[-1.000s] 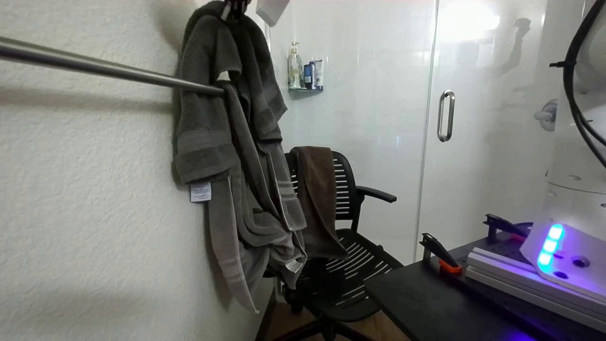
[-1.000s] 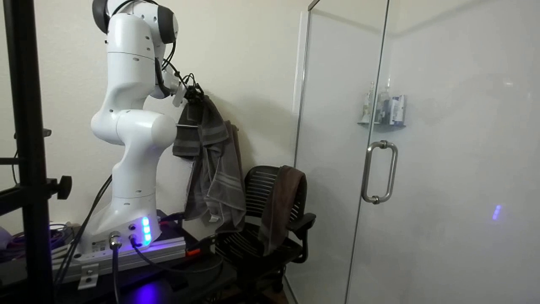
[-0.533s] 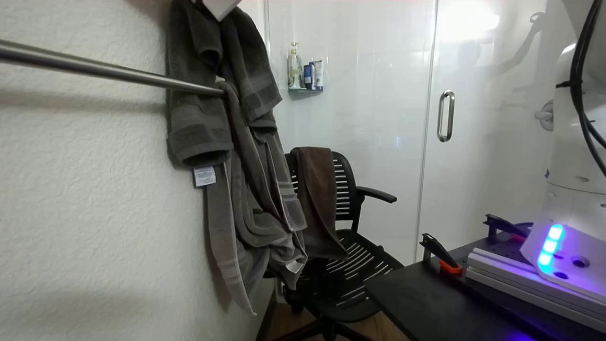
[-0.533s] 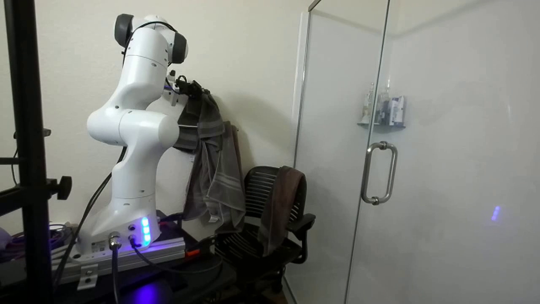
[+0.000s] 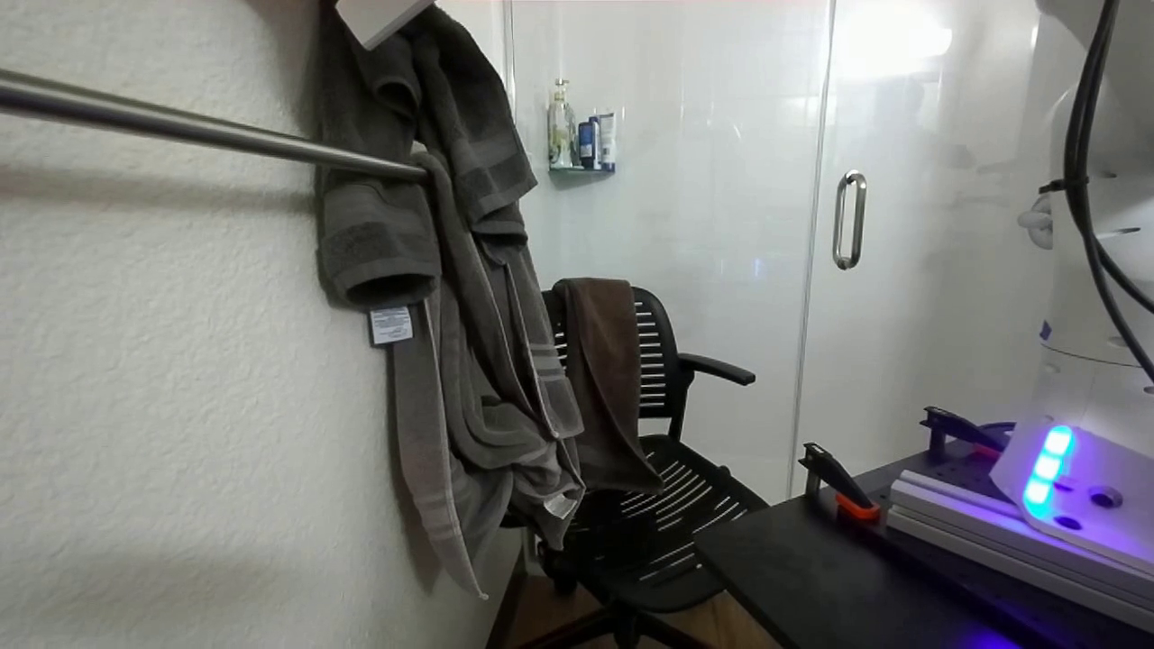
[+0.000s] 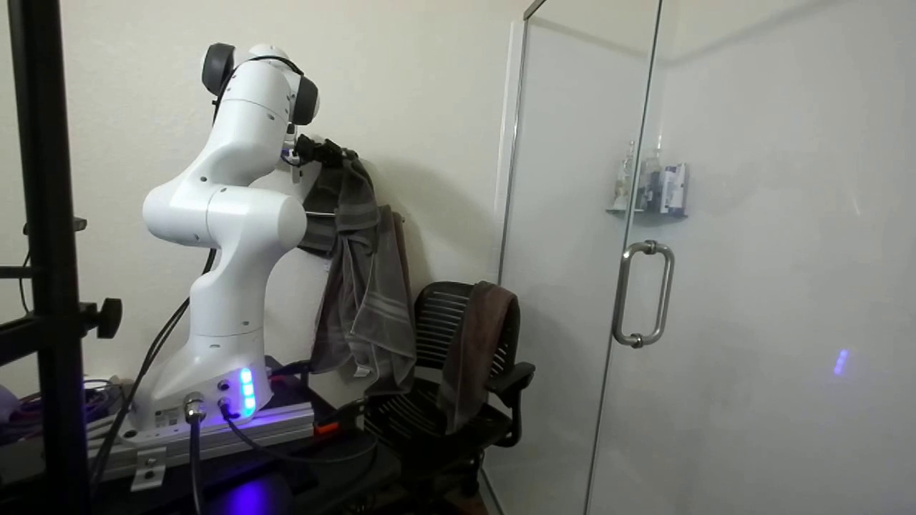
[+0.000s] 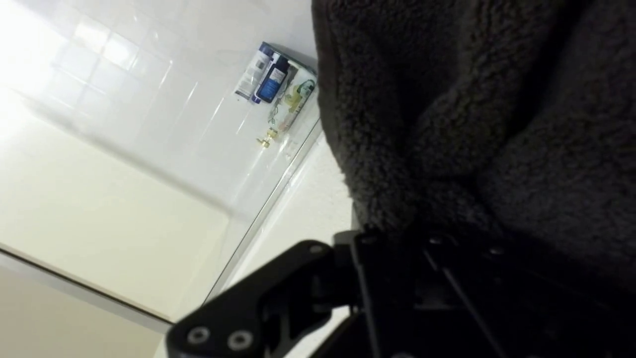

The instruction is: Remove the leftmost towel from the bar and put it on the black seat

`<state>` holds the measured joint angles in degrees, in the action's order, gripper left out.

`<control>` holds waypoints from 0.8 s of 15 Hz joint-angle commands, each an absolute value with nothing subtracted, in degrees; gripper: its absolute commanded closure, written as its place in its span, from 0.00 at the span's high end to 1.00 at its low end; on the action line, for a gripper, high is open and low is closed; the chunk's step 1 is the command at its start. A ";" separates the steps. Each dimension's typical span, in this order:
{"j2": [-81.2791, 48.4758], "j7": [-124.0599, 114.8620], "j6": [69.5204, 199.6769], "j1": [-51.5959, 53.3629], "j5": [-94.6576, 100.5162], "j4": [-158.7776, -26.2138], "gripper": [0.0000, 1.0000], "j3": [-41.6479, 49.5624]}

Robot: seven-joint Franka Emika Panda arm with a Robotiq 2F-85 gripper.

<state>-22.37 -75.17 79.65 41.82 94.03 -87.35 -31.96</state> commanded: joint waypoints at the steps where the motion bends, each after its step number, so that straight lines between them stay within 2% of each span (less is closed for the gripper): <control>1: -21.92 -78.16 84.29 43.53 94.33 -87.53 0.03 -28.78; 11: -33.42 -103.22 68.21 51.75 92.29 -71.69 0.03 -20.06; 12: -30.70 -100.05 71.36 50.98 92.56 -76.31 0.12 -19.83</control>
